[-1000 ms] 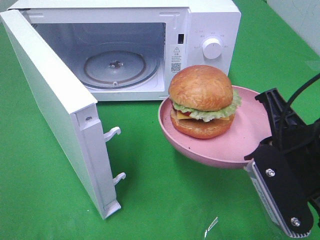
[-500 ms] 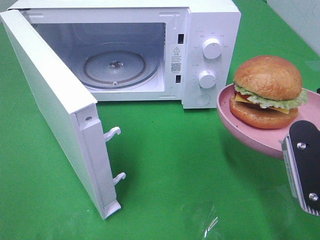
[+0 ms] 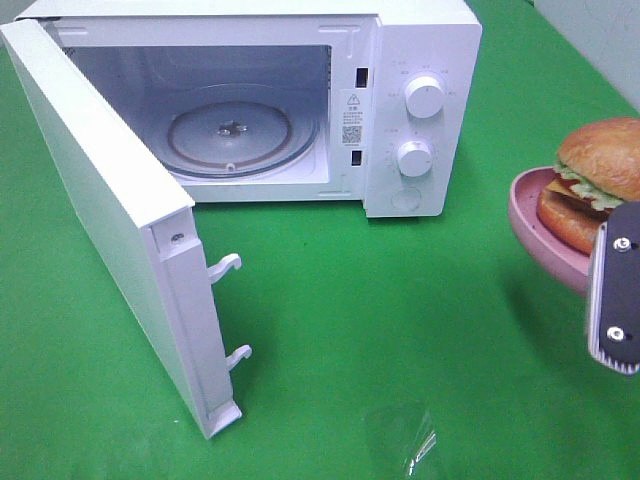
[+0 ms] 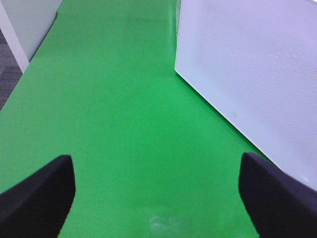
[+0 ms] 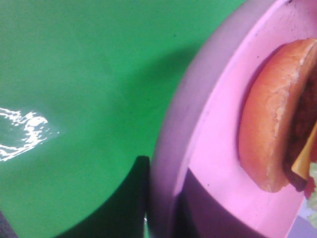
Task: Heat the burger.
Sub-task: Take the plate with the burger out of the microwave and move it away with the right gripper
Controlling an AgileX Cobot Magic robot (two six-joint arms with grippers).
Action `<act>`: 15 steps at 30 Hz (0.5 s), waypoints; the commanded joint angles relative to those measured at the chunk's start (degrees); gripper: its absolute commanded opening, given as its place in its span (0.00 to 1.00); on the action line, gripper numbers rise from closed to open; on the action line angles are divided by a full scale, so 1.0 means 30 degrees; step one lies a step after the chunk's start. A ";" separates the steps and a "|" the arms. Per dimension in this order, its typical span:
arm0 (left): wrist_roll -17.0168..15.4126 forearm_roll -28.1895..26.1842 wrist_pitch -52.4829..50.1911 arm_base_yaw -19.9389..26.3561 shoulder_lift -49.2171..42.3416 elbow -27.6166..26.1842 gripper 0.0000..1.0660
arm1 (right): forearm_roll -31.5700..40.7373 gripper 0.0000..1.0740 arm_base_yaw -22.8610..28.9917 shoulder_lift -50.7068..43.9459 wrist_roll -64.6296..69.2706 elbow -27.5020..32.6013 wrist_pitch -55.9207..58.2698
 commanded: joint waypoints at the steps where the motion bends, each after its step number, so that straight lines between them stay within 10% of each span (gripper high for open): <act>1: -0.0019 -0.0095 -0.0191 0.0019 -0.0286 0.0000 0.77 | -0.2559 0.00 -0.0057 -0.0210 0.2827 -0.0134 0.0554; 15: -0.0019 -0.0095 -0.0191 0.0019 -0.0286 0.0000 0.77 | -0.4450 0.00 -0.0076 0.0420 0.7315 -0.0134 0.1528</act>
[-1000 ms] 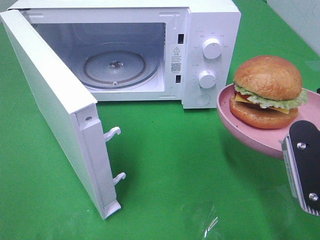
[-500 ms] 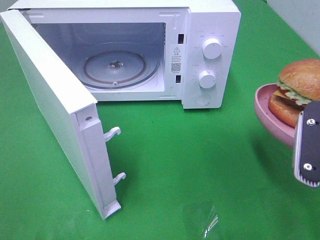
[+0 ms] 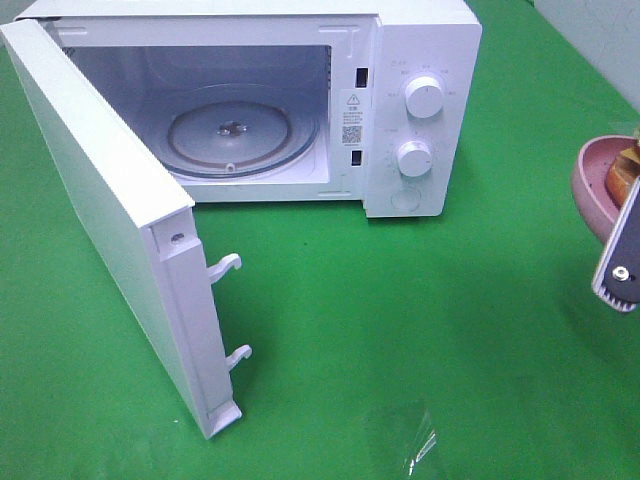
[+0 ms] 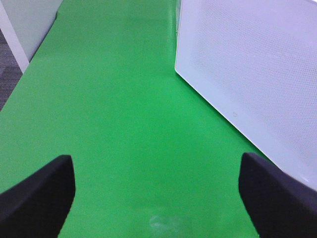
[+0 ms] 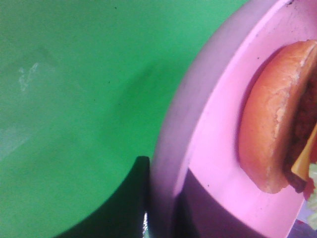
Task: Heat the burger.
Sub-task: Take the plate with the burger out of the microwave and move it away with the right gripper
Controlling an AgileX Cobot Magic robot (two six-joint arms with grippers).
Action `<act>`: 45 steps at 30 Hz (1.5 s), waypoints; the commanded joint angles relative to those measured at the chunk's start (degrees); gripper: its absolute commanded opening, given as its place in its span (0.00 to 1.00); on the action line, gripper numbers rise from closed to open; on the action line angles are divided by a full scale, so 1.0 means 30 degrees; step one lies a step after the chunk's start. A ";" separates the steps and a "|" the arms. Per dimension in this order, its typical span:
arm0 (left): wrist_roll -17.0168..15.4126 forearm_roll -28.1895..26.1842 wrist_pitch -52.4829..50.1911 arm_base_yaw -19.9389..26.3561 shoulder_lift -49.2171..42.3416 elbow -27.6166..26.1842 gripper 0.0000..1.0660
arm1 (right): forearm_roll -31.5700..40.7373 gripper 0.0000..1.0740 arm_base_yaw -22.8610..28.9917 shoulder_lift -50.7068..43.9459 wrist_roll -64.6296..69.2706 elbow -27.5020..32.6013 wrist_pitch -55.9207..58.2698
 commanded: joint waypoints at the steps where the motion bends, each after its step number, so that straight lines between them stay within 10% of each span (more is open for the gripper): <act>1: -0.0019 -0.0095 -0.0191 0.0019 -0.0286 0.0000 0.77 | -0.1757 0.00 -0.0076 0.1165 0.1509 -0.0134 0.0707; 30: -0.0019 -0.0095 -0.0191 0.0019 -0.0286 0.0000 0.77 | -0.2235 0.01 -0.0134 1.1765 1.2242 -0.3686 0.2158; 45: -0.0019 -0.0095 -0.0191 0.0019 -0.0286 0.0000 0.77 | -0.3037 0.02 -0.3189 1.6234 1.4630 -0.4240 0.0764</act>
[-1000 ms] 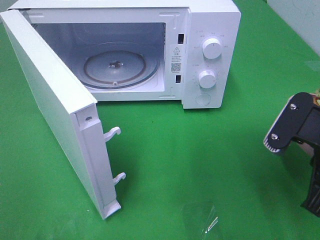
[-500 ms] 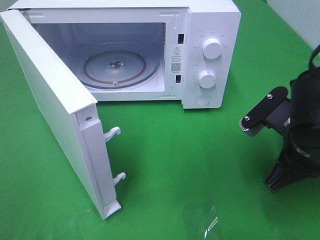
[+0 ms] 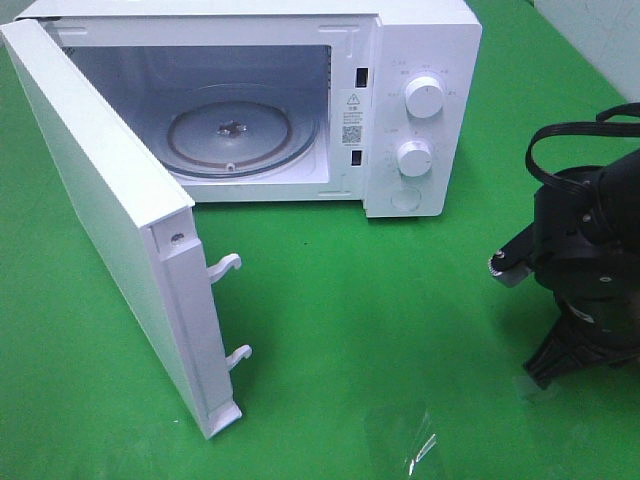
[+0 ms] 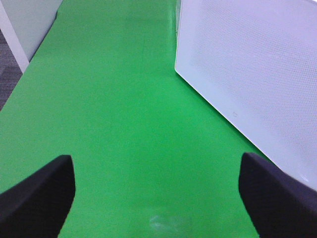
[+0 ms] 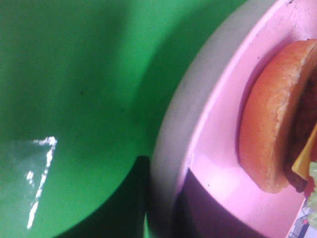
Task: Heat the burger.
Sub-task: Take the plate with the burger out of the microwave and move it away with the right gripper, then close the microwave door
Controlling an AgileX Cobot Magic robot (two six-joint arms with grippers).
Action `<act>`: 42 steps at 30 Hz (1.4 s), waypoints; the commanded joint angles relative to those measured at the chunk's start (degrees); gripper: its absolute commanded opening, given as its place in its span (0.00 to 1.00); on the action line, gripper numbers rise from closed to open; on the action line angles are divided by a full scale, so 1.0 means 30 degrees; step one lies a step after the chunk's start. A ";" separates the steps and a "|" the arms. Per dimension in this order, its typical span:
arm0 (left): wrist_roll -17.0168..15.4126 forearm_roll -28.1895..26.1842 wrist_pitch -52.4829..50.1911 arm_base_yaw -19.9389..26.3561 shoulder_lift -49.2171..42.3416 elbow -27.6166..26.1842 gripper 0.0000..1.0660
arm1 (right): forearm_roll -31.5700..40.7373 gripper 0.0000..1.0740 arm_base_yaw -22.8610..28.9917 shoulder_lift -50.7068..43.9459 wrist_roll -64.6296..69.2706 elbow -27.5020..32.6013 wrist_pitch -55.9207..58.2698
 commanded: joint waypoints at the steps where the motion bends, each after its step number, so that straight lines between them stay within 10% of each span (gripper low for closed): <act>1: -0.0038 -0.0095 -0.0191 0.0019 -0.0286 0.0000 0.77 | -0.1089 0.02 -0.0840 0.0840 0.0592 -0.0115 0.0191; 13: -0.0038 -0.0095 -0.0191 0.0019 -0.0286 0.0000 0.77 | -0.0420 0.12 -0.0955 0.1929 0.1432 -0.0115 0.0057; 31: -0.0038 -0.0095 -0.0191 0.0019 -0.0286 0.0000 0.77 | 0.1738 0.54 -0.0955 -0.4374 0.0668 -0.0115 -0.1681; 42: -0.0038 -0.0095 -0.0191 0.0019 -0.0286 0.0000 0.77 | 0.9702 0.66 -0.0955 -1.1306 -0.8002 -0.0115 -0.3037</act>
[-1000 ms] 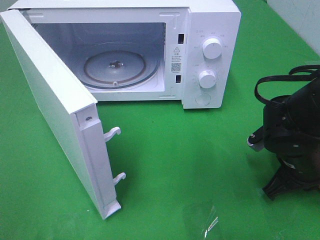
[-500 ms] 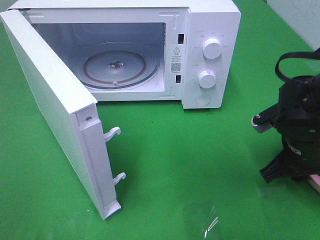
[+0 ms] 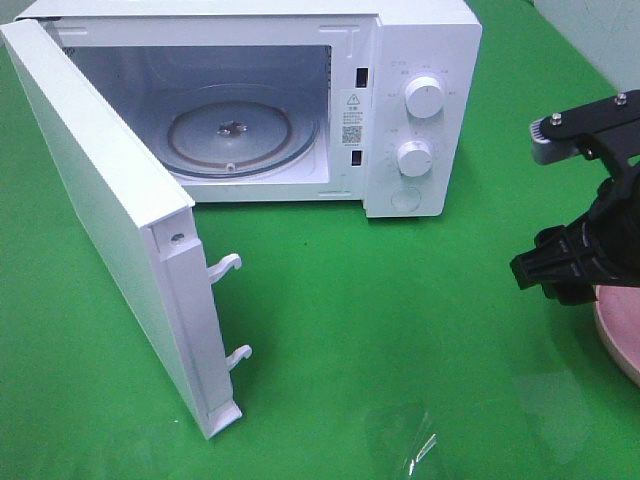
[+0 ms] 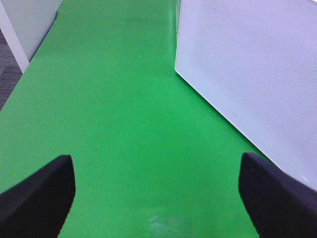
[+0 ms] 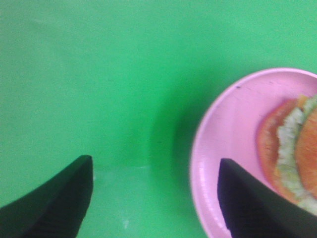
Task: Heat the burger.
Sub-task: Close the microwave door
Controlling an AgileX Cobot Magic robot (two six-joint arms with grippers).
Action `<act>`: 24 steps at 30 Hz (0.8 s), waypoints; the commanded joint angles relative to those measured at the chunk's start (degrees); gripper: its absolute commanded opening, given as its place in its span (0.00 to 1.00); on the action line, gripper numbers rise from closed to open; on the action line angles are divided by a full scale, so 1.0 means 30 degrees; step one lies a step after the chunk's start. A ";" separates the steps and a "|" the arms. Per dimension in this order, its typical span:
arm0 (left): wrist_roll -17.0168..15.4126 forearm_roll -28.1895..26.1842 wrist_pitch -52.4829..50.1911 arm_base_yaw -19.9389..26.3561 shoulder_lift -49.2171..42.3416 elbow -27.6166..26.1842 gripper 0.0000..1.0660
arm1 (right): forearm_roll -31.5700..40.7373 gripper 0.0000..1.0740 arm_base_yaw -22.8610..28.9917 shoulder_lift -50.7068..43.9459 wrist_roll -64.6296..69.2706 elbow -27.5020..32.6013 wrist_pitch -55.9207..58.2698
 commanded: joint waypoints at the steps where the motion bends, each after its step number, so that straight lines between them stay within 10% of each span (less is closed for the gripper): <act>1: -0.0038 -0.0095 -0.0191 0.0019 -0.0286 0.0000 0.77 | 0.3228 0.66 -0.0057 -0.2387 -0.4030 -0.0019 0.0325; 24: -0.0038 -0.0095 -0.0191 0.0019 -0.0286 0.0000 0.77 | 0.6589 0.66 -0.0057 -1.2624 -0.9568 0.1375 0.5978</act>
